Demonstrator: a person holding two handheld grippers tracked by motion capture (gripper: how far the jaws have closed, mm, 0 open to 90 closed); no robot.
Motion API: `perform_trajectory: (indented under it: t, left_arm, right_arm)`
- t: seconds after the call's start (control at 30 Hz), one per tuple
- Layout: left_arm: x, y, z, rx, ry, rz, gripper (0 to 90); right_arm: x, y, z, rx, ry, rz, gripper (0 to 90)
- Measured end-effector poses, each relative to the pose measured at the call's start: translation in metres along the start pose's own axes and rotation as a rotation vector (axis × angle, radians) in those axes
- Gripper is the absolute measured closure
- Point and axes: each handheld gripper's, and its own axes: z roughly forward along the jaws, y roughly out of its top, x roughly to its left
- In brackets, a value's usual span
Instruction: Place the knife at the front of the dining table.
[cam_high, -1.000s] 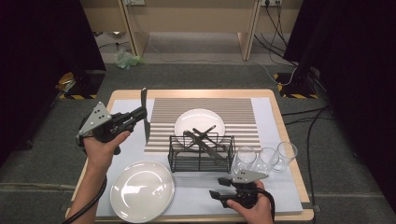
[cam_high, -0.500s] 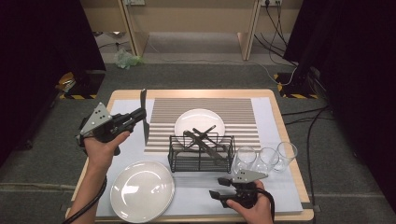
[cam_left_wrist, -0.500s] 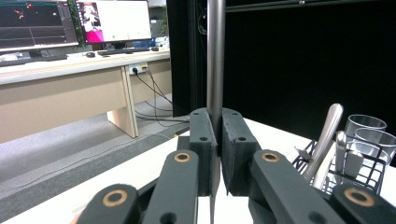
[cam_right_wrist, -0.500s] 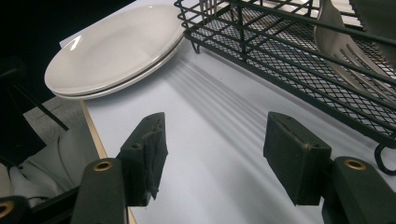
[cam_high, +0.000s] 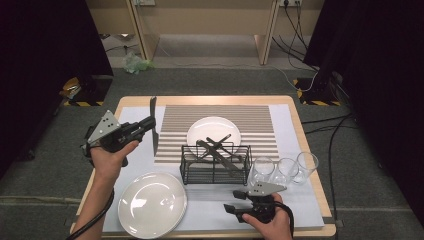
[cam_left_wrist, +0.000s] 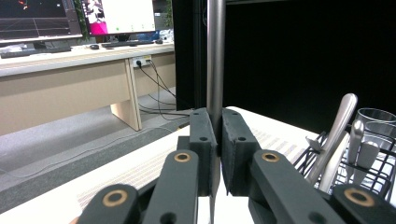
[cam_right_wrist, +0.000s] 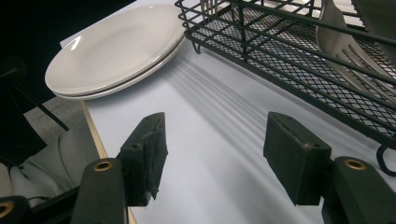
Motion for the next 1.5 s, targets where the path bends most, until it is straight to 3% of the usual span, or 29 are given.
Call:
perform_trajectory:
  t: [0.83,1.5]
  left_arm:
    - [0.012,-0.015,0.004,0.047,0.039,-0.023,83.5]
    - [0.016,-0.023,0.009,0.106,0.072,-0.005,83.5]
  right_arm:
    - [0.000,0.000,0.000,0.001,-0.001,-0.001,39.5]
    - [0.000,0.000,0.000,0.002,0.001,0.000,39.5]
